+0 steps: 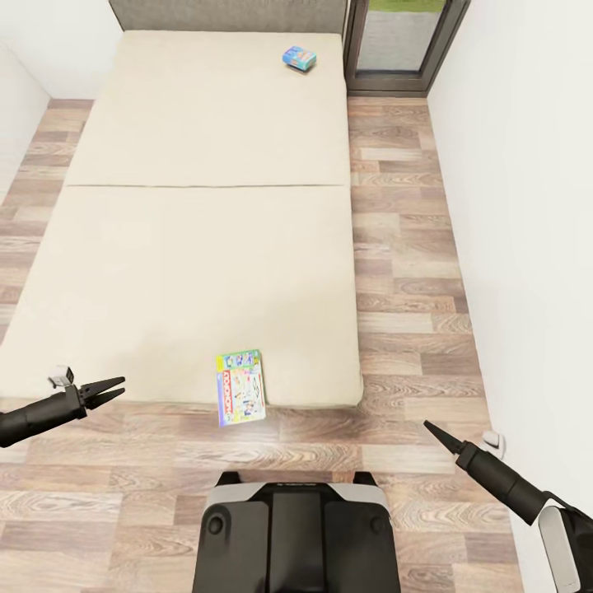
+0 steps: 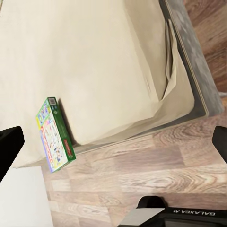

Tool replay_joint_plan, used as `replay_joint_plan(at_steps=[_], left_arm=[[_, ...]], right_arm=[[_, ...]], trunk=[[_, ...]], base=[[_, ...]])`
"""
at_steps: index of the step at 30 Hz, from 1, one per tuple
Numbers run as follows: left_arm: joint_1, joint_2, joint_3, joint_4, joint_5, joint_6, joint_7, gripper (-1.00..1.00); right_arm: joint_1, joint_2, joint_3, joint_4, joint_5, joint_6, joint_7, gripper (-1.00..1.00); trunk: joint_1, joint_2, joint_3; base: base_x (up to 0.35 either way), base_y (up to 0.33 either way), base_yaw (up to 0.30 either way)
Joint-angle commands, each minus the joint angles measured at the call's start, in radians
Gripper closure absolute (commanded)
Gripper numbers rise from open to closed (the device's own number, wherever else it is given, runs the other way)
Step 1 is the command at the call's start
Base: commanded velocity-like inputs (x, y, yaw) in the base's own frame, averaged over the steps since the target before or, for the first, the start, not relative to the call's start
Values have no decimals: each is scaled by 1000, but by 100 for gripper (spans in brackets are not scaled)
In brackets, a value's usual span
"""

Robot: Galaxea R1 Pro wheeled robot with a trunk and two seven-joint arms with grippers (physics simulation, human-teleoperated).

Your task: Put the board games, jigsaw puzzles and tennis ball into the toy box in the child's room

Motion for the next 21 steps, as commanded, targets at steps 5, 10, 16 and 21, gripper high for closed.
replay_joint_plan(at_steps=[5,10,16,21], left_arm=[[0,0,0,0,-1,11,-3,-100],[0,1,0,0,-1,11,-3,-100],[0,-1,0,0,-1,11,-3,-100],[0,-2,0,0,-1,11,-3,-100]], right_arm=[[0,0,-1,1,-5,7,2,-100],[0,1,0,1,-5,6,1,-100],[0,0,-1,1,-5,6,1,-100],[-1,0,-1,1,-5,6,2,-100]], trunk=[[1,-1,7],[1,-1,15],[1,-1,25],[1,-1,33]], base=[[0,0,0],[0,0,0],[0,0,0],[0,0,0]])
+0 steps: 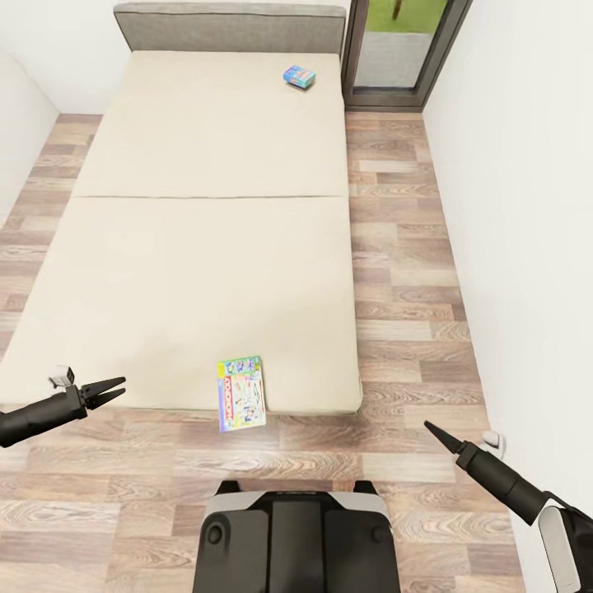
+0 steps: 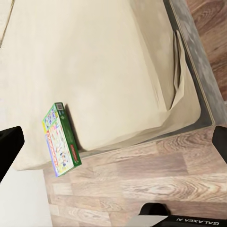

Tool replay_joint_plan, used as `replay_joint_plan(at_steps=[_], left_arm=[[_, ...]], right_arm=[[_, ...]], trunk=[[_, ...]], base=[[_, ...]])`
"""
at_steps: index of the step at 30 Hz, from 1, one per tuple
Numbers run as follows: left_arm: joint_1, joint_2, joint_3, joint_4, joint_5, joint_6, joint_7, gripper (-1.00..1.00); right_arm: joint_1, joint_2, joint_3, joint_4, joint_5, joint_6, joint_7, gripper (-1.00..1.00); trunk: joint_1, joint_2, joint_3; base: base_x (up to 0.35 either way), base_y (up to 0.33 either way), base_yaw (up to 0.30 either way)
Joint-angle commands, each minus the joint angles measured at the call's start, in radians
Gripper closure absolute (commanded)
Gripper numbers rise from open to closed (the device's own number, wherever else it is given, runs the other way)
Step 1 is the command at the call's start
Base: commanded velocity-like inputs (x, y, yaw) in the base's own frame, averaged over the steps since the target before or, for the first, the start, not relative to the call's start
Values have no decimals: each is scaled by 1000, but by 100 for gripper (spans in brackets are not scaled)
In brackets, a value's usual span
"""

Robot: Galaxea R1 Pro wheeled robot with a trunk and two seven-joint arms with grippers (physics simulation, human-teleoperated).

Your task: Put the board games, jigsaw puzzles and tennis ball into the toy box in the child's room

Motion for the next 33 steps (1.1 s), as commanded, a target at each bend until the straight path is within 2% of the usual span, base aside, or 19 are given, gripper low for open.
replay_joint_plan(at_steps=[1,33], left_arm=[[0,0,0,0,0,11,-3,-100],[0,1,0,0,0,11,-3,-100]], right_arm=[[0,0,-1,0,-5,7,1,-100],[0,1,-12,0,-5,7,2,-100]], trunk=[[1,-1,1],[1,-1,53]], base=[[0,0,0],[0,0,0]])
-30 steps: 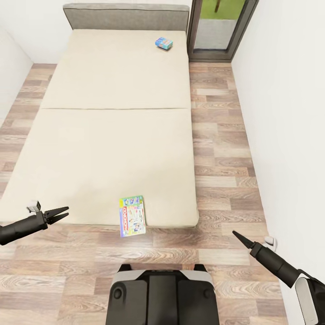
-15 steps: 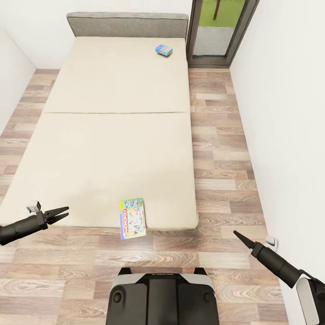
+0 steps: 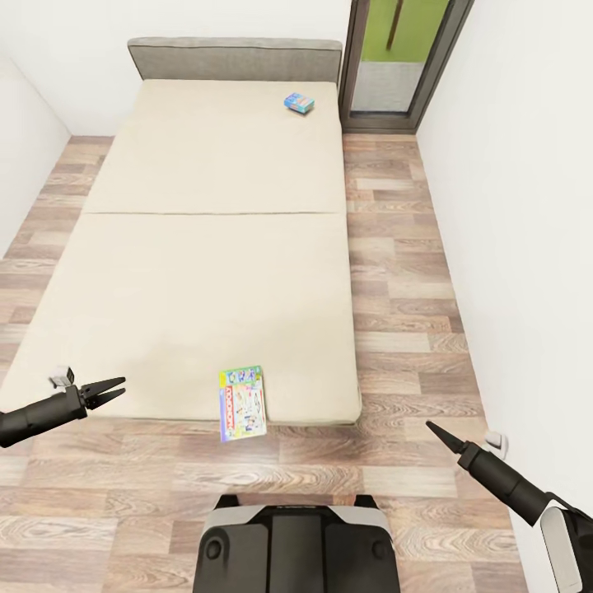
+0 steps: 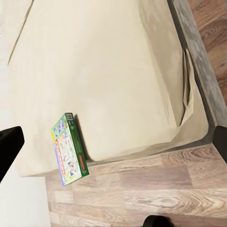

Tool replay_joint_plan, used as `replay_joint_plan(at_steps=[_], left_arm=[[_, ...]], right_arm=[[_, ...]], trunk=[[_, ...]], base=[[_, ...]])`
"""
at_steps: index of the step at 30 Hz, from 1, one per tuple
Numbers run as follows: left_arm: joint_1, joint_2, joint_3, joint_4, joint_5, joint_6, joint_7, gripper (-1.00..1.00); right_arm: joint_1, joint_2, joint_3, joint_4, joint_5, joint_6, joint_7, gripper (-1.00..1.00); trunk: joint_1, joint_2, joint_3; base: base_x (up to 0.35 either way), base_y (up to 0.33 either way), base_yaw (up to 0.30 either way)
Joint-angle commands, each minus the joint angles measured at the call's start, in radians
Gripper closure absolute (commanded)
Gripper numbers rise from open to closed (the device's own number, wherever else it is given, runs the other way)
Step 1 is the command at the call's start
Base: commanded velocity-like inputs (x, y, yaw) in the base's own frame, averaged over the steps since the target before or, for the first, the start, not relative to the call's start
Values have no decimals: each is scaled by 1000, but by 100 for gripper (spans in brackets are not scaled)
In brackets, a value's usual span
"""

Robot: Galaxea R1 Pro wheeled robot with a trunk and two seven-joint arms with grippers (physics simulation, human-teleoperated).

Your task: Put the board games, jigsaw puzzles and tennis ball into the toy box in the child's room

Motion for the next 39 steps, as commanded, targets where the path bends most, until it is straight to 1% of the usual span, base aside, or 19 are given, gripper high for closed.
replay_joint_plan(at_steps=[1,39], left_arm=[[0,0,0,0,0,10,-3,-100],[0,-3,0,0,2,10,-3,-100]], right_arm=[[0,0,-1,0,-5,7,1,-100],[0,0,-2,0,-5,6,3,-100]], trunk=[[1,-1,1],[1,-1,63]], base=[[0,0,0],[0,3,0]])
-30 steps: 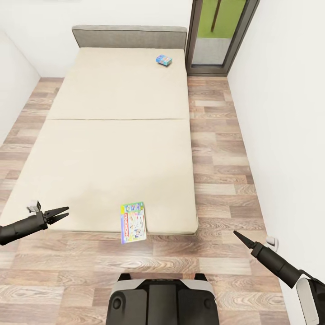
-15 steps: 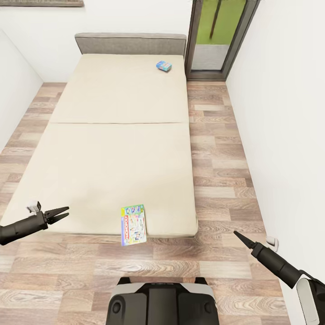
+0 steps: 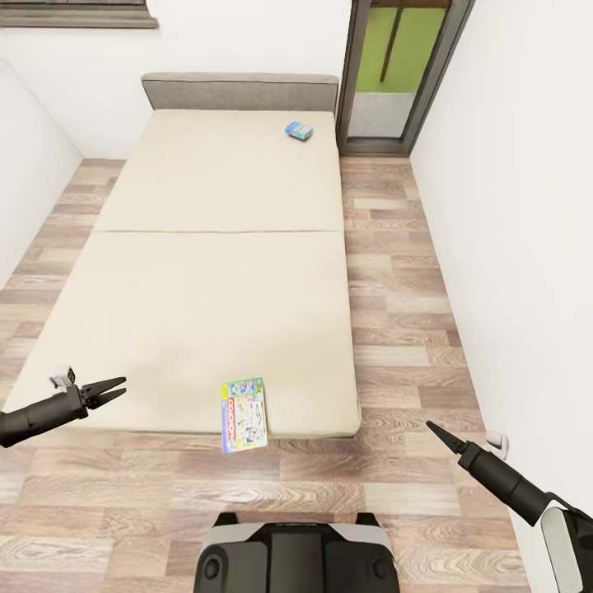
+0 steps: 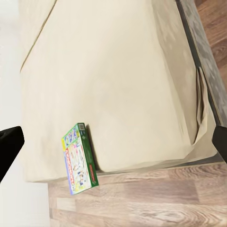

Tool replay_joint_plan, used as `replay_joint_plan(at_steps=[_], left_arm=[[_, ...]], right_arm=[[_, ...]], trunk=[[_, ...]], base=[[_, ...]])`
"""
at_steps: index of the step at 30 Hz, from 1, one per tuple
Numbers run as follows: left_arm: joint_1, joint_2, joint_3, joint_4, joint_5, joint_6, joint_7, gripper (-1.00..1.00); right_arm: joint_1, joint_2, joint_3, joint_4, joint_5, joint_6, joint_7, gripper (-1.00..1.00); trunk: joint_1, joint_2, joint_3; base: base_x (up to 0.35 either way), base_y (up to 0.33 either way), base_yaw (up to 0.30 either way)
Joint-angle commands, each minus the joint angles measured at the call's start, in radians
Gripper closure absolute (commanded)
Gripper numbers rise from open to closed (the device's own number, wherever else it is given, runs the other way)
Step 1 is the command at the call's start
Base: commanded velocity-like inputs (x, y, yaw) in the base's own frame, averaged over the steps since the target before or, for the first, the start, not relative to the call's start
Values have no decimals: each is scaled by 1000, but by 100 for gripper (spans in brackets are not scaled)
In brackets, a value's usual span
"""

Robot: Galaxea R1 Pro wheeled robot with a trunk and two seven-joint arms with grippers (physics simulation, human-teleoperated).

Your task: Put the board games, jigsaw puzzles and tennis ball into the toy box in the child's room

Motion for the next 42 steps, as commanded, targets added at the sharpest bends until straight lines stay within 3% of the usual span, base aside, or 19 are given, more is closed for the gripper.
replay_joint_plan(at_steps=[1,42], left_arm=[[0,0,0,0,0,11,-3,-100],[0,-6,0,0,2,11,-3,-100]], right_arm=[[-1,0,-1,0,-5,7,1,-100],[0,-2,-2,1,-6,6,1,-100]], trunk=[[1,-1,1],[1,-1,68]], base=[[0,0,0],[0,31,0]])
